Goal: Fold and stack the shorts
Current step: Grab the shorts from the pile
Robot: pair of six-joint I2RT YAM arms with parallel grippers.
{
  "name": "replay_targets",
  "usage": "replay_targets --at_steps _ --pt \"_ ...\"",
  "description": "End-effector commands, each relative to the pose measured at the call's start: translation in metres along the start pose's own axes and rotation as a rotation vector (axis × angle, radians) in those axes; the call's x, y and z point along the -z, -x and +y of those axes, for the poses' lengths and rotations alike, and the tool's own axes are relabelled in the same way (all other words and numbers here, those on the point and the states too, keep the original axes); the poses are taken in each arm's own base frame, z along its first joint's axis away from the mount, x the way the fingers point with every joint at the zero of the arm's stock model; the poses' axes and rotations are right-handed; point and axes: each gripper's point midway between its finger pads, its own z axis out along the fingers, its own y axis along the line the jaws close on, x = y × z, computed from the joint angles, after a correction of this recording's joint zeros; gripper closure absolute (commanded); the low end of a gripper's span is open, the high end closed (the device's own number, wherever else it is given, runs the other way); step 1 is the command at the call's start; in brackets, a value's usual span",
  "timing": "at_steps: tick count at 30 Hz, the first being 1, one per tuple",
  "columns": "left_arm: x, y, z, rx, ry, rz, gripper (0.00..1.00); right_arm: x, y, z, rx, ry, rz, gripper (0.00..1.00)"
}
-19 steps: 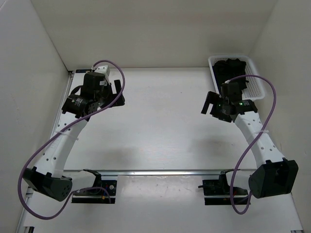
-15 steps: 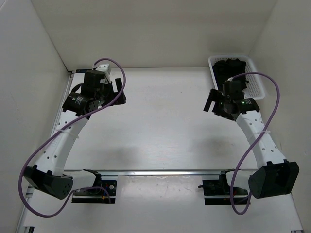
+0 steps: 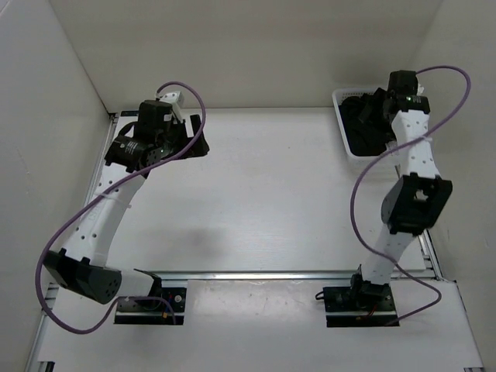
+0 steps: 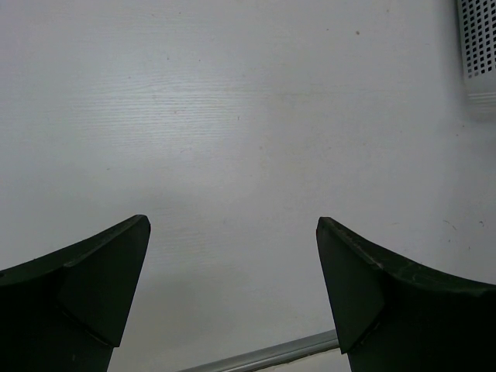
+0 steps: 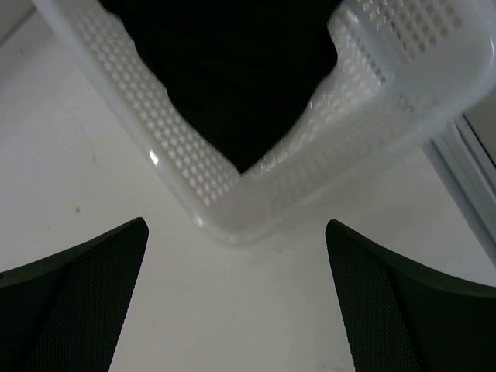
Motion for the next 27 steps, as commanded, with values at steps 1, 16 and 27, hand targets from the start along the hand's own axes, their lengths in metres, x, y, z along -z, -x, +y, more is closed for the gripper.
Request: replay_targets --at_steps 1,16,27 --pt "-0.003 0.012 -0.011 -0.007 -0.043 -0.01 0.0 -0.029 0.037 0.001 -0.016 -0.03 -0.024 0.0" --pt "-0.057 -0.004 -0.027 -0.062 -0.109 0.14 0.0 -0.197 0.034 0.017 -0.143 0.117 0.056 0.59" --pt "-0.026 -0.003 -0.027 -0.077 -0.129 0.11 0.0 0.019 0.156 0.093 -0.094 0.552 -0.287 1.0"
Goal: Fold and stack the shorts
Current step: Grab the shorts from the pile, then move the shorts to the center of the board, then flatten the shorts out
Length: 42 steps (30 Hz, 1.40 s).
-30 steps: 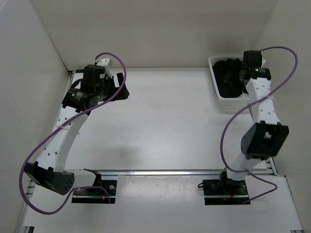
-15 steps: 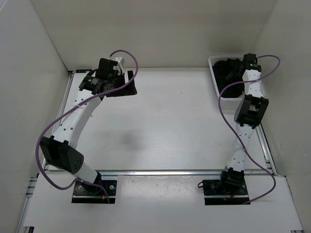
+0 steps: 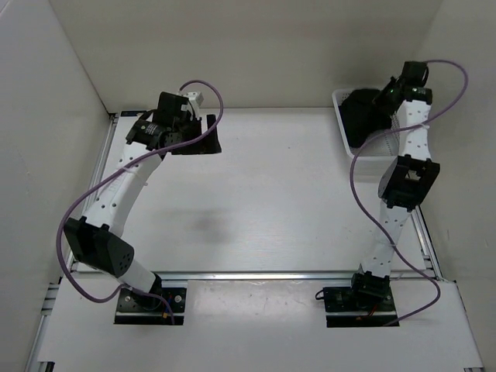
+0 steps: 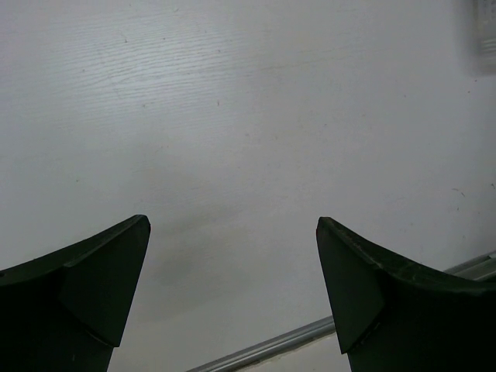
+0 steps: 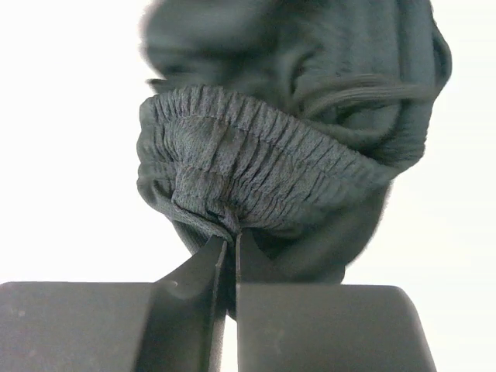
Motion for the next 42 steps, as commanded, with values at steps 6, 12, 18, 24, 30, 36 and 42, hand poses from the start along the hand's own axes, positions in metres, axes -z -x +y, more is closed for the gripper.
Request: replay_targets --at_steps 6,12,18,24,30,36,42 --pt "0.099 -0.001 0.021 -0.056 0.102 -0.078 0.0 0.311 0.076 0.2 0.221 0.72 -0.418 1.0" --pt "0.155 0.013 0.056 0.123 0.193 -0.263 0.0 0.41 -0.006 0.256 0.369 0.953 -0.348 1.0" --pt "0.177 0.019 0.068 0.201 0.204 -0.34 0.0 0.424 -0.179 0.253 0.515 0.98 -0.127 1.0" --pt "0.144 -0.003 0.052 0.191 0.082 -0.243 0.0 0.327 -0.318 0.173 0.56 0.664 0.255 0.15" --pt "0.093 -0.047 0.039 0.161 0.047 -0.065 0.1 0.316 -0.315 0.116 0.5 0.48 0.25 0.57" --pt "0.029 -0.127 0.015 0.235 0.0 0.186 0.09 0.29 -0.358 0.094 0.482 0.43 0.4 0.43" --pt "-0.018 -0.214 0.053 0.43 0.23 0.404 0.0 0.258 -0.411 0.118 0.597 0.406 0.553 0.1"
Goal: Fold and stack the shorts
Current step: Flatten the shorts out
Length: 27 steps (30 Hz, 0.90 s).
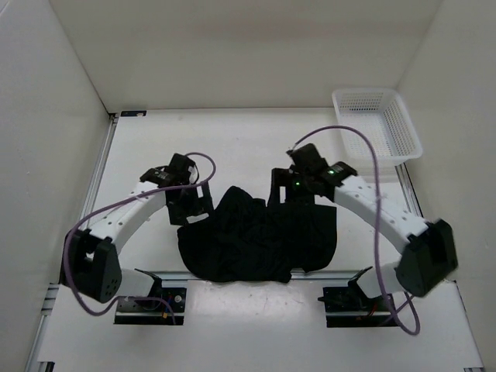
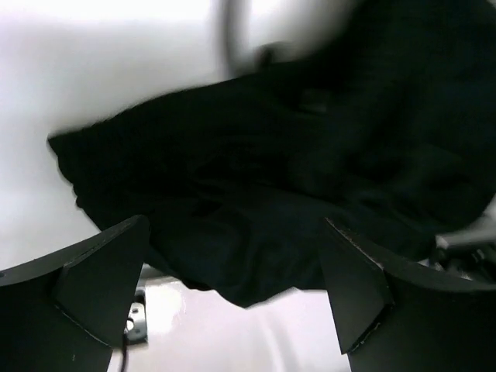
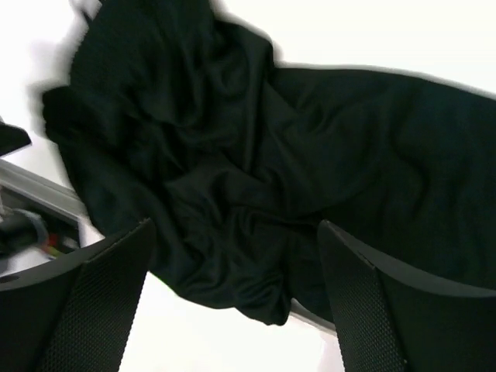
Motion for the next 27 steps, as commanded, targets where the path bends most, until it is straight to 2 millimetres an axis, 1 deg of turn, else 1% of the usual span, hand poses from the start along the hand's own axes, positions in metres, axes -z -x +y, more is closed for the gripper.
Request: replay_targets --at_steps 1,2,3,4,5,6,7,8,9,10,11,12,13,14,15,16,17,18,19,20,21,22,23,24,25,26,27 --pt "-0.02 -0.006 0.026 0.208 0.099 0.002 0.0 -0.021 0.014 0.037 0.068 0.061 0.025 0.1" --pt "-0.019 -0.011 0.043 0.285 0.122 -0.01 0.0 -0.027 0.017 0.042 0.105 0.059 0.028 0.09" --pt "-0.019 -0.011 0.047 0.344 0.121 -0.026 0.0 -0.046 0.015 0.044 0.12 0.043 0.07 0.09" --pt "-0.018 -0.013 0.053 0.375 0.123 -0.034 0.0 -0.048 0.028 0.057 0.132 0.048 0.052 0.09" --pt "-0.014 -0.011 0.059 0.414 0.119 -0.057 0.0 -0.069 0.028 0.053 0.146 0.026 0.088 0.09" --pt "-0.017 -0.016 0.067 0.444 0.14 -0.053 0.0 -0.077 0.03 0.059 0.155 0.028 0.095 0.09" --pt "-0.018 -0.018 0.072 0.459 0.149 -0.049 0.0 -0.084 0.033 0.06 0.168 0.022 0.107 0.09" --pt "-0.02 -0.021 0.076 0.483 0.159 -0.042 0.0 -0.086 0.049 0.072 0.182 0.041 0.076 0.07" --pt "-0.028 -0.024 0.081 0.504 0.161 -0.026 0.0 -0.104 0.047 0.061 0.192 -0.01 0.108 0.07" --pt "-0.032 -0.027 0.081 0.507 0.158 -0.009 0.0 -0.11 0.05 0.063 0.191 -0.013 0.114 0.07" --pt "-0.037 -0.028 0.079 0.521 0.138 0.013 0.0 -0.124 0.057 0.07 0.206 0.003 0.128 0.07" --pt "-0.046 -0.032 0.081 0.537 0.135 0.045 0.0 -0.131 0.061 0.069 0.195 0.008 0.14 0.07" --pt "-0.054 -0.033 0.078 0.539 0.109 0.058 0.0 -0.139 0.061 0.071 0.202 0.014 0.156 0.07" --pt "-0.057 -0.032 0.072 0.554 0.07 0.086 0.0 -0.157 0.054 0.065 0.194 0.0 0.199 0.07" --pt "-0.064 -0.038 0.073 0.562 0.071 0.123 0.03 -0.161 0.062 0.07 0.197 0.009 0.182 0.07" --pt "-0.066 -0.038 0.071 0.563 0.065 0.131 0.06 -0.167 0.061 0.071 0.195 0.017 0.193 0.07" --pt "-0.068 -0.04 0.072 0.566 0.07 0.139 0.1 -0.18 0.056 0.066 0.191 0.004 0.215 0.07" --pt "-0.068 -0.04 0.072 0.566 0.07 0.139 0.14 -0.183 0.058 0.07 0.191 0.018 0.216 0.07" --pt "-0.068 -0.04 0.072 0.566 0.07 0.139 0.3 -0.187 0.055 0.067 0.18 0.011 0.227 0.1" --pt "-0.067 -0.036 0.071 0.563 0.064 0.13 0.43 -0.19 0.056 0.071 0.18 0.03 0.227 0.12" --pt "-0.065 -0.03 0.071 0.558 0.057 0.117 0.58 -0.195 0.051 0.069 0.176 0.032 0.245 0.21" --pt "-0.064 -0.025 0.071 0.565 0.053 0.107 0.72 -0.193 0.055 0.072 0.178 0.038 0.235 0.27" --pt "-0.06 -0.015 0.067 0.536 0.036 0.083 0.89 -0.193 0.063 0.075 0.188 0.061 0.213 0.49" --pt "-0.058 -0.007 0.067 0.53 0.031 0.069 0.9 -0.192 0.062 0.083 0.187 0.107 0.224 0.63" --pt "-0.054 -0.001 0.065 0.518 0.026 0.063 0.9 -0.187 0.073 0.088 0.185 0.129 0.2 0.77" --pt "-0.048 0.019 0.064 0.501 0.026 0.03 0.9 -0.185 0.086 0.089 0.181 0.139 0.168 0.9" --pt "-0.042 0.031 0.065 0.496 0.034 0.01 0.9 -0.18 0.097 0.092 0.179 0.155 0.146 0.99"
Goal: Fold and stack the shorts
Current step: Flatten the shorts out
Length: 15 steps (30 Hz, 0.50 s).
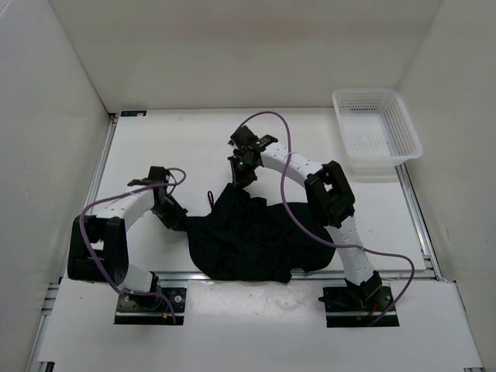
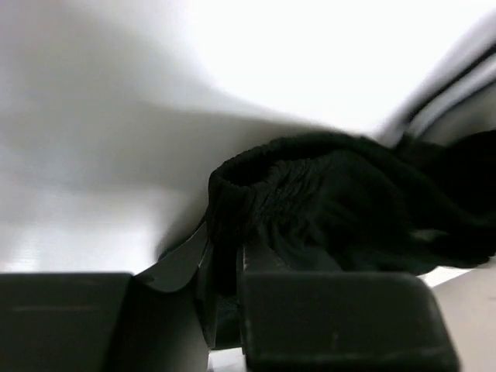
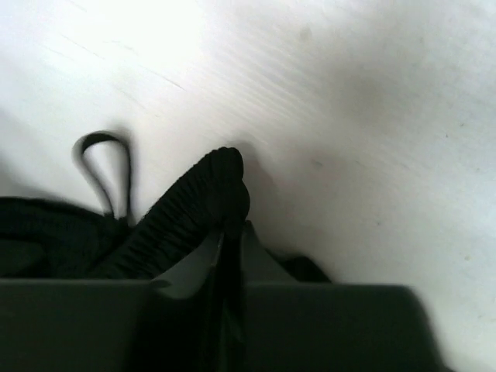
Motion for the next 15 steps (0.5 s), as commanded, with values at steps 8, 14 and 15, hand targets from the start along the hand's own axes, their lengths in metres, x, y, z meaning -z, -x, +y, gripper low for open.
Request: replay_targets --at_steps 8,14,15 --pt "0.191 0.147 -0.093 -0.092 -0.116 -0.479 0.9 0.212 0.173 0.053 0.061 0.322 -0.57 0.99" --pt "0.356 0.156 -0.138 -0.18 -0.371 -0.847 0.9 0.368 0.198 0.085 0.16 0.484 -0.905 0.99" --pt "0.374 0.144 -0.138 -0.206 -0.412 -0.884 0.9 0.373 0.197 0.079 0.16 0.483 -0.912 0.99"
